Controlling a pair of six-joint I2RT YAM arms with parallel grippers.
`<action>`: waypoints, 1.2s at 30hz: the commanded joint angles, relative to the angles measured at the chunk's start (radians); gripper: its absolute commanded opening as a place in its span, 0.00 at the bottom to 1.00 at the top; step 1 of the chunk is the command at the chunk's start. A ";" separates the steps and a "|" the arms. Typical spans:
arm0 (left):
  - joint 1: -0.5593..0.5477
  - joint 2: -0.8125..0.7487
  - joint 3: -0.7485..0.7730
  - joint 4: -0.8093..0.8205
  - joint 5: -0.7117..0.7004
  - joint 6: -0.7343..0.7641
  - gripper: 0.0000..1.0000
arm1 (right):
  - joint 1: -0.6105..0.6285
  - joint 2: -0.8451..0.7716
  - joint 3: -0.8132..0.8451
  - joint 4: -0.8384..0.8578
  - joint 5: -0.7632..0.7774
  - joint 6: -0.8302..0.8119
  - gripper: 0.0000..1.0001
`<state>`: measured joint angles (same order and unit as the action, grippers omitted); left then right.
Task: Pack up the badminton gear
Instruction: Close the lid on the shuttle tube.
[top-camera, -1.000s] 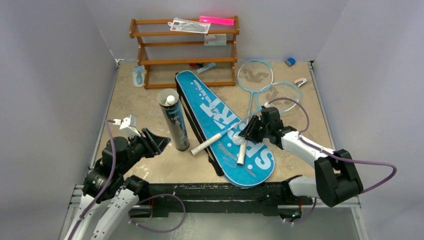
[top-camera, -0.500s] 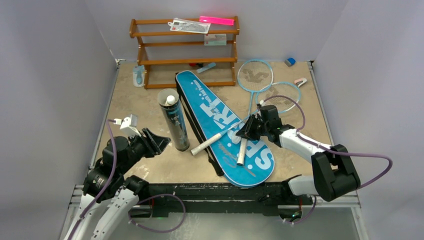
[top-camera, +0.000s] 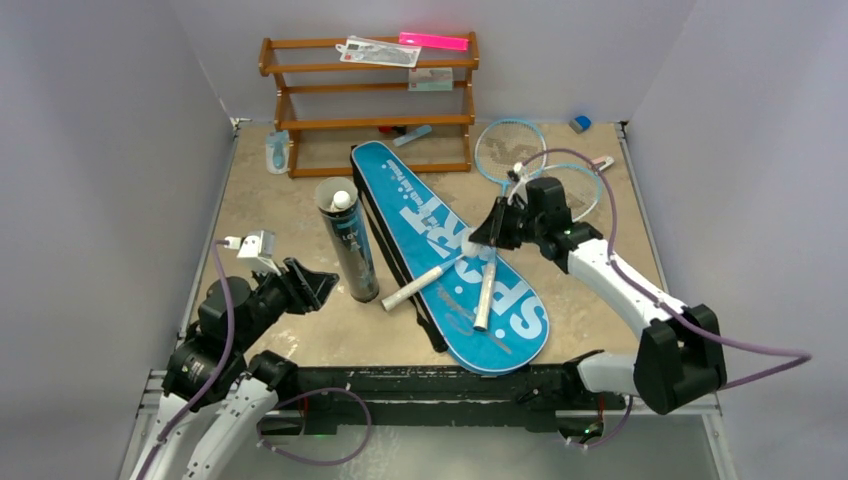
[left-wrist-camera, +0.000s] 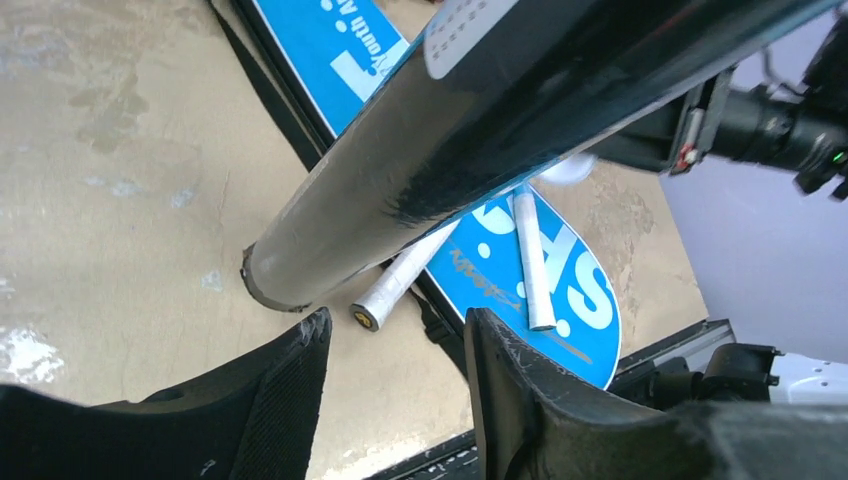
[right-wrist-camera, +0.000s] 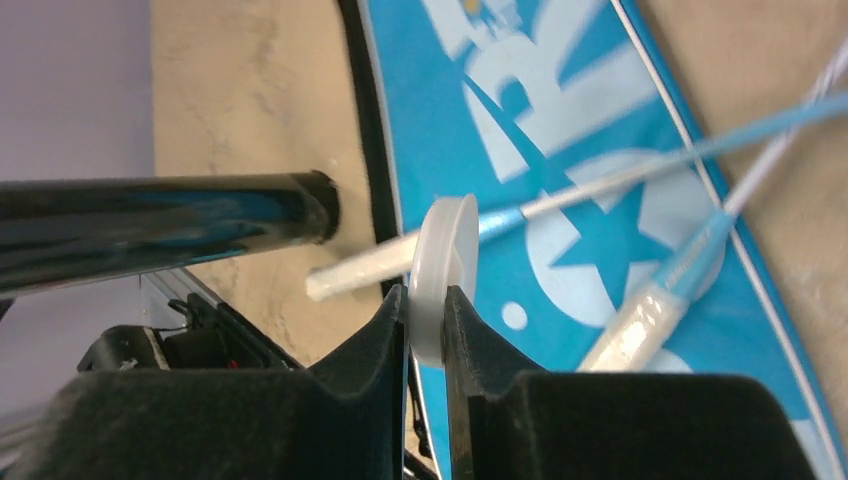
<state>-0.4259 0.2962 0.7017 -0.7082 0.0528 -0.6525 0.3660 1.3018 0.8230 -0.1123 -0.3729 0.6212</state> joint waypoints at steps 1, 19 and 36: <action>-0.001 -0.017 0.045 0.092 0.037 0.102 0.51 | -0.001 -0.067 0.207 -0.103 -0.049 -0.189 0.15; -0.002 0.084 0.019 0.409 0.194 0.525 0.91 | 0.167 0.091 0.890 -0.284 -0.093 -0.452 0.18; -0.001 0.268 -0.007 0.643 0.151 0.576 0.93 | 0.431 0.335 1.329 -0.414 0.211 -0.689 0.16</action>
<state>-0.4259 0.5350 0.7074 -0.1669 0.2119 -0.1154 0.7422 1.6108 2.0644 -0.4904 -0.2604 0.0364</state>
